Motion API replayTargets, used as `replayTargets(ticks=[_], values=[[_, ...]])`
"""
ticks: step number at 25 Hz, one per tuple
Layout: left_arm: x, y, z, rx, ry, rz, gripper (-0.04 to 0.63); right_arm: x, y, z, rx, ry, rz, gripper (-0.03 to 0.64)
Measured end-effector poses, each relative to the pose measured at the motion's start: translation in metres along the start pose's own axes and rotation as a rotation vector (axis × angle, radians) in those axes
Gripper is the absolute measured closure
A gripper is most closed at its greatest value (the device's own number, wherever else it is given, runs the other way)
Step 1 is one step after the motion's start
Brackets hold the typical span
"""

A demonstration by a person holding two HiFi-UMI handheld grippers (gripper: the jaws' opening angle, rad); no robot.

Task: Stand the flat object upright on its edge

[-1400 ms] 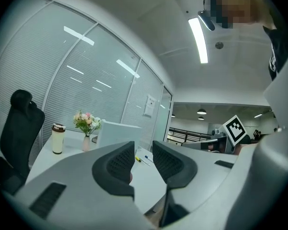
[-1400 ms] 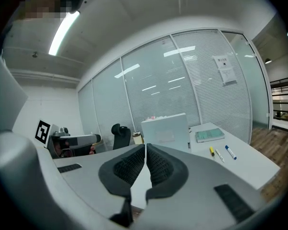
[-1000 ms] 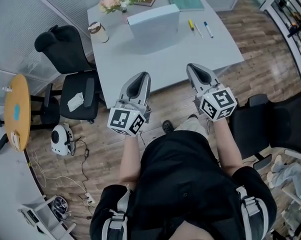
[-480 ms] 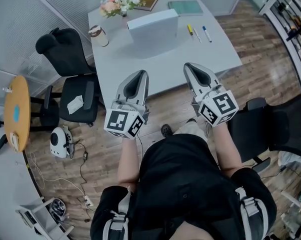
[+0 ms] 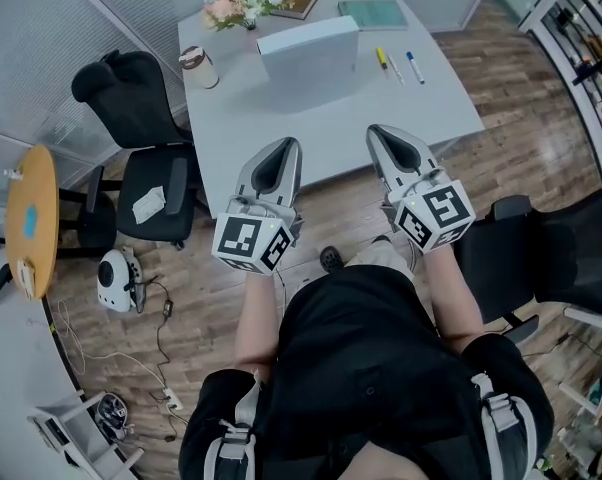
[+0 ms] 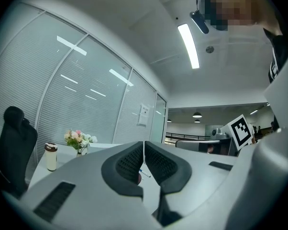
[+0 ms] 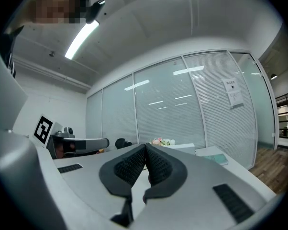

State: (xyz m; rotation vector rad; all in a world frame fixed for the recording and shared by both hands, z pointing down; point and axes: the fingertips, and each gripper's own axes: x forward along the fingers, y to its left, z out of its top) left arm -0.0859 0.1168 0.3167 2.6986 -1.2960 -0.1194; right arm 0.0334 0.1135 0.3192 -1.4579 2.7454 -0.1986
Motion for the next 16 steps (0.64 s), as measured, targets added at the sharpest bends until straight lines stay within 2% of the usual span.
replayTargets(ticks=[16], values=[[0.0003,0.0014,-0.0056,0.007,0.018,0.001,0.565,0.0021,0.0082,-0.0016,-0.045,0.017,0.008,0.601]])
